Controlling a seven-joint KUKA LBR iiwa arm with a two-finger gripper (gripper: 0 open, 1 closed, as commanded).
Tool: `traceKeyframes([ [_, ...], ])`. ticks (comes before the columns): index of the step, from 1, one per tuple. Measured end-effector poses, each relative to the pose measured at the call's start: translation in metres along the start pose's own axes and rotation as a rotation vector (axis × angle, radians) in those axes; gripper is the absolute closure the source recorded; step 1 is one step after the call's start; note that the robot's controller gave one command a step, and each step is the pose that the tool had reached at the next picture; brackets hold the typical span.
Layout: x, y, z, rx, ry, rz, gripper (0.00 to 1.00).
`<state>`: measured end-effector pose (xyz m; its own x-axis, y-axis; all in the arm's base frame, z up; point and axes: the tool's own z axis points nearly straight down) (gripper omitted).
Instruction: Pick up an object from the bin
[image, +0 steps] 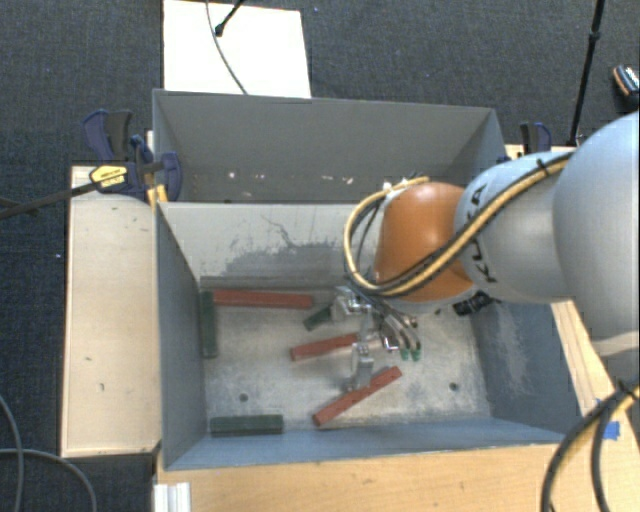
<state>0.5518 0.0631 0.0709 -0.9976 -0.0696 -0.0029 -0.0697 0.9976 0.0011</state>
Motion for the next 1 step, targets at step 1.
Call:
traceKeyframes([
  [1, -0.0001, 0.0000, -0.0003, 0.000, 0.000, 0.002, 1.00],
])
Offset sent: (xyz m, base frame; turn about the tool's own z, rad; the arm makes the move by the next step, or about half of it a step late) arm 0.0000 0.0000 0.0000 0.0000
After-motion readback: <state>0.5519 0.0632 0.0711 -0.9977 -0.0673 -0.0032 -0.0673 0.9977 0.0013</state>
